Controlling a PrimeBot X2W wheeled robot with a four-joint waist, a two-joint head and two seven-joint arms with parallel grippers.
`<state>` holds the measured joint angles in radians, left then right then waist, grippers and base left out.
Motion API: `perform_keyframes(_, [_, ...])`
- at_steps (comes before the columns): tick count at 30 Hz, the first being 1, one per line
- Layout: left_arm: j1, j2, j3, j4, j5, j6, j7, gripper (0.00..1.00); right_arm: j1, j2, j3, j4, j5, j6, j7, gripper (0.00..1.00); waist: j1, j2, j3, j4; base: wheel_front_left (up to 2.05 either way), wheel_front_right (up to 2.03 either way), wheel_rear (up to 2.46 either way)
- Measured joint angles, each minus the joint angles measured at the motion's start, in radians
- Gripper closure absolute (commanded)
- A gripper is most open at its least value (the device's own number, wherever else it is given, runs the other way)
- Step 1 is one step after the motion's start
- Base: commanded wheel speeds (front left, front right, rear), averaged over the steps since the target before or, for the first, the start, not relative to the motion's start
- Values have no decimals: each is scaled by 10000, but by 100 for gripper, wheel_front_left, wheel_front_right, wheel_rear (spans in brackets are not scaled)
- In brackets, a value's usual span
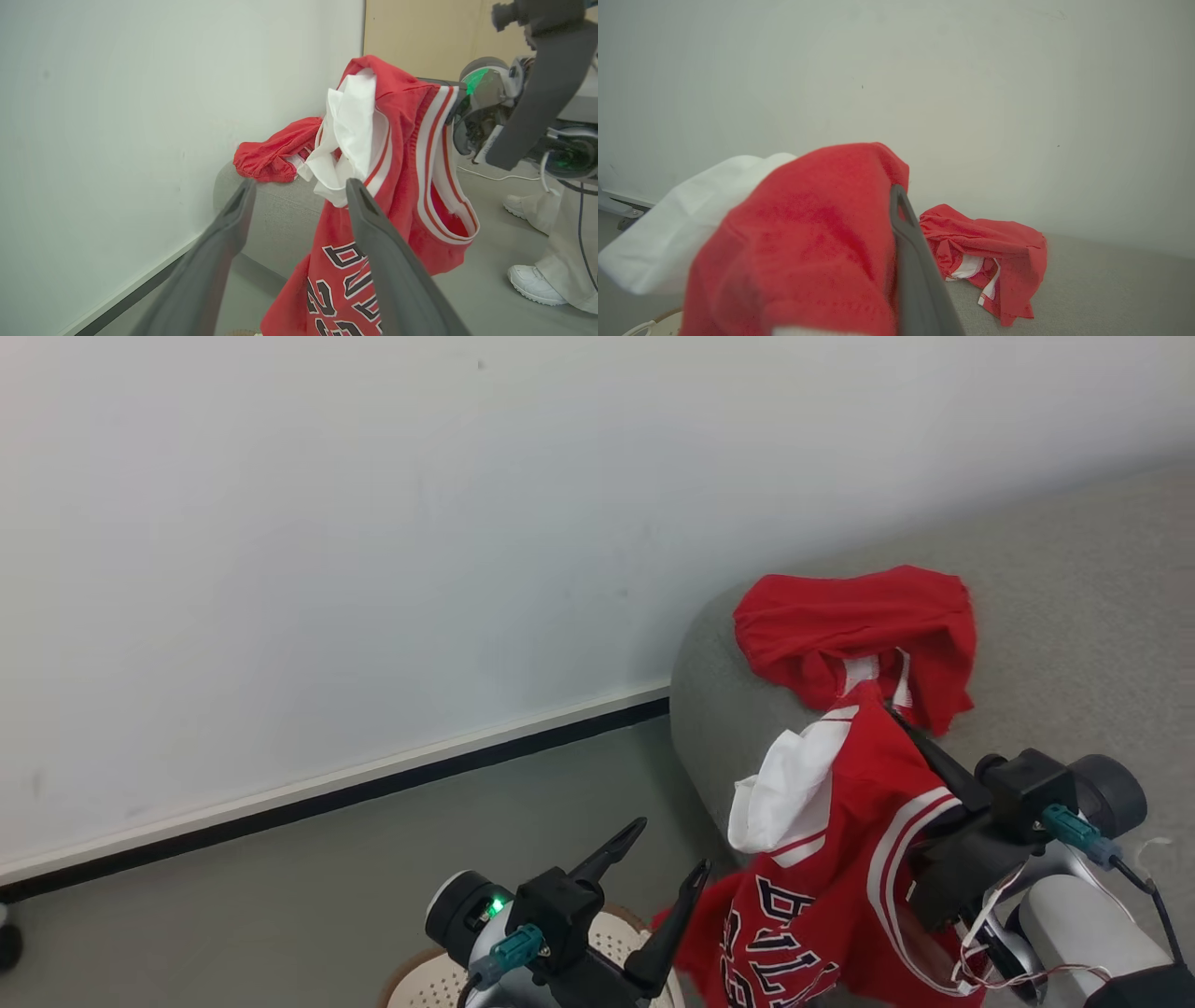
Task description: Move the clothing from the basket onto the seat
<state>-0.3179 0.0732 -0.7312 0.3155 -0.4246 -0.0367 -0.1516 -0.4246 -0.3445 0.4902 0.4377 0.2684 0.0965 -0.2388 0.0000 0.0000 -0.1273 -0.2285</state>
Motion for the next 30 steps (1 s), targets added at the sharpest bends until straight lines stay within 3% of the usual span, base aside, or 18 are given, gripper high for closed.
perform_keyframes(8, [215, -58, -125, -81, -54, 178, -102, 0, 17, -278, -203, -750, 385, 27, 267, 100, 0, 0, 206, -1278, 0, 0, 0])
perform_keyframes(14, [105, -140, -272, -79, -52, 201, -100, 0, -337, -633, -545, -867, 621, 75, 468, 100, 0, 0, 610, -1805, 0, 0, 0])
perform_keyframes(21, [-239, -138, -293, -161, -31, 301, -82, 0, -1537, -907, -738, -581, 746, 176, 876, 100, 1, 1, 1249, -1815, 0, 0, 0])
perform_keyframes(30, [-829, -136, -230, -782, 161, 570, 61, 0, -4912, -1321, -1480, 314, 1235, 232, 1338, 100, 1, 1, 2217, -1290, 0, 0, 0])
